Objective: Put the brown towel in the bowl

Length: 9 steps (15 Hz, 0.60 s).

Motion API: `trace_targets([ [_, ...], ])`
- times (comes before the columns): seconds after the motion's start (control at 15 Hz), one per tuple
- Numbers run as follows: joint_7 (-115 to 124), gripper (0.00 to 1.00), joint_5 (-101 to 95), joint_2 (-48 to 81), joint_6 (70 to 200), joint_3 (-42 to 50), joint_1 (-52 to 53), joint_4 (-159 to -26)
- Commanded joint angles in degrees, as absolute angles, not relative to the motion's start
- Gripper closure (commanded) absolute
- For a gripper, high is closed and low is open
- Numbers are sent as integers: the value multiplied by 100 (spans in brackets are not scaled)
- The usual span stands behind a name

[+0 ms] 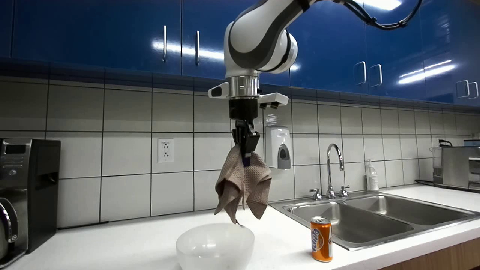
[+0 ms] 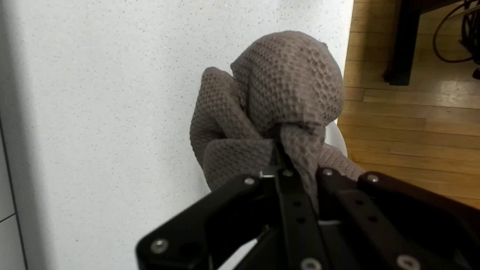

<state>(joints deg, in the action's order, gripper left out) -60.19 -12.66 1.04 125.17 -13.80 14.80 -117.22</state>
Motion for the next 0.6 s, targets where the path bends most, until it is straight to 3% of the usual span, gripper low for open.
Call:
trace_targets([
  [0.0, -6441, 98, -1045, 31, 12300, -1438, 1488, -11664],
  [0.53, -6647, 98, -950, 287, 12084, -1540, 1582, -11471],
])
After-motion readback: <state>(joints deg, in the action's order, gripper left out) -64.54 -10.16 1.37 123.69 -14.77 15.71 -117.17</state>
